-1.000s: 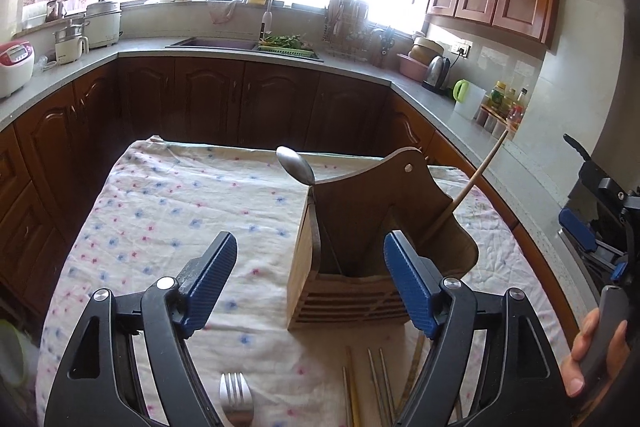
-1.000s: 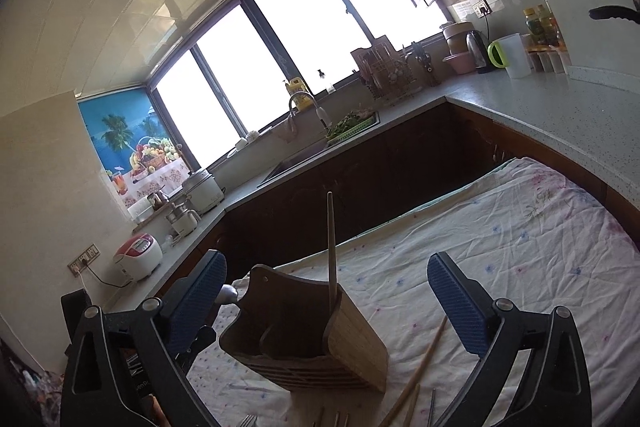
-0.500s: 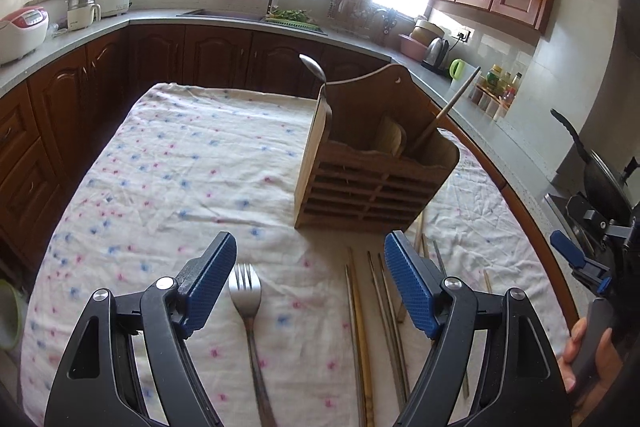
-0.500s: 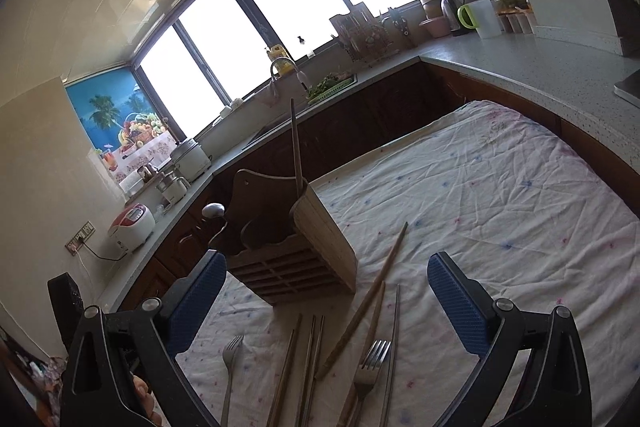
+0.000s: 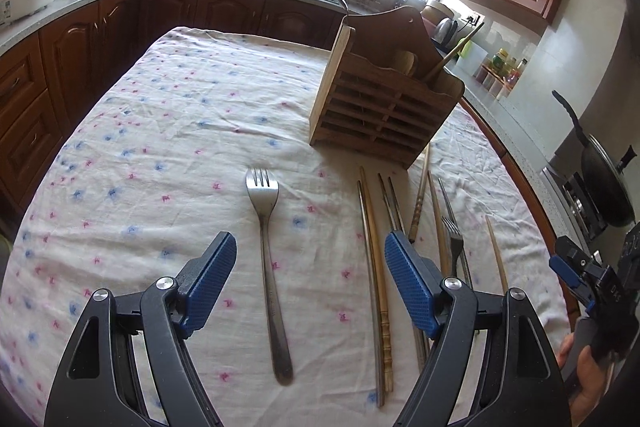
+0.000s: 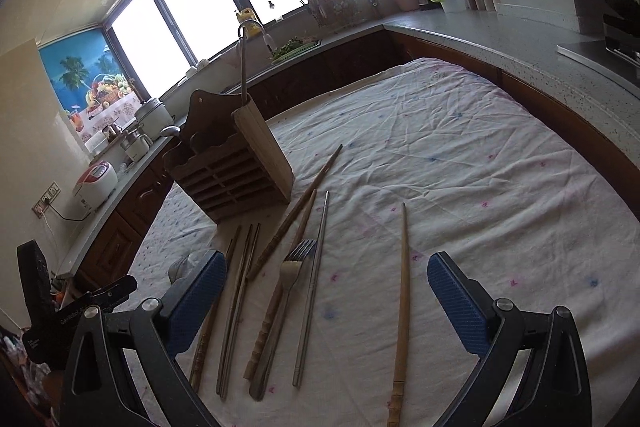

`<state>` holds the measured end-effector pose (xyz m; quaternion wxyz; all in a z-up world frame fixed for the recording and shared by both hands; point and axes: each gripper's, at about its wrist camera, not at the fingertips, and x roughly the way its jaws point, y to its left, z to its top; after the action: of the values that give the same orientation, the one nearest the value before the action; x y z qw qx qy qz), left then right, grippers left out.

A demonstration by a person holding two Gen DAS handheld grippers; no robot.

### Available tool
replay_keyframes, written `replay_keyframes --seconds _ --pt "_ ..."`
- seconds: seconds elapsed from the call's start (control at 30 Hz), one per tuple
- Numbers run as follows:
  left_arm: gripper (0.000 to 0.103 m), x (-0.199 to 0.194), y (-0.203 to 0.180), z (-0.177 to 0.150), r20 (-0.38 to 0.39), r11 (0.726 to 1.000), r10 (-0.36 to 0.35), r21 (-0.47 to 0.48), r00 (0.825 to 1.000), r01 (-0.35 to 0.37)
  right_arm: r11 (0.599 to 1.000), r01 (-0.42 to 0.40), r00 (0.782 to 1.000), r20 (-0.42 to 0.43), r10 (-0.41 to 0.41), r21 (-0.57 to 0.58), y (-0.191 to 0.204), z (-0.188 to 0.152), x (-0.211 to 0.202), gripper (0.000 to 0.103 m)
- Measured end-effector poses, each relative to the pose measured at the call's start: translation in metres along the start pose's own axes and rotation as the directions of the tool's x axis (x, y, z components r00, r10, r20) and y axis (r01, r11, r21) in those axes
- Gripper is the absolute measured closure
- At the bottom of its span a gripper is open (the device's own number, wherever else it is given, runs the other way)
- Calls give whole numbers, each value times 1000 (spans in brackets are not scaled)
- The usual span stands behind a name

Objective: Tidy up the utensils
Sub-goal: 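Withdraw both open tools from the holder back toward the remaining utensils, then close the left tool on a steel chopstick while the right tool grasps a wooden chopstick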

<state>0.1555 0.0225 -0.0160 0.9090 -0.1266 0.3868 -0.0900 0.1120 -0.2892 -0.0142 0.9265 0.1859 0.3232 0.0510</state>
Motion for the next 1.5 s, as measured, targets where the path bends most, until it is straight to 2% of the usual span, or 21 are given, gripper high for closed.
replay_keyframes --seconds 0.43,0.5,0.57,0.67,0.73,0.8,0.87,1.0,1.2,1.5 --pt "25 16 -16 0 -49 999 12 45 999 -9 1000 28 998 -49 -28 -13 -10 -3 13 2" --pt "31 22 -17 0 -64 998 19 53 998 -16 999 35 998 -51 -36 -25 -9 -2 15 3" --pt "38 29 -19 2 -87 998 17 58 996 -12 999 43 997 -58 -45 -32 -9 -2 18 6" --pt "40 36 -23 4 -102 998 7 70 995 0 998 53 996 -74 -55 -36 -11 -1 24 14" --pt "46 41 -28 5 -109 996 6 89 994 4 997 62 994 -88 -65 -38 -13 -2 28 25" --pt "52 49 -32 7 -127 995 7 101 992 6 997 71 992 -102 -75 -37 -15 -3 33 30" --pt "58 58 -35 10 -146 994 10 110 989 6 996 84 989 -115 -88 -36 -18 -3 37 32" --pt "59 72 -40 18 -160 992 2 123 987 18 995 95 987 -130 -97 -26 -24 -3 43 38" --pt "68 93 -54 35 -172 986 -19 161 985 47 993 112 982 -146 -117 -40 -27 2 54 46" --pt "76 136 -75 58 -226 968 5 247 974 53 983 161 966 -189 -175 -89 -31 15 83 57"
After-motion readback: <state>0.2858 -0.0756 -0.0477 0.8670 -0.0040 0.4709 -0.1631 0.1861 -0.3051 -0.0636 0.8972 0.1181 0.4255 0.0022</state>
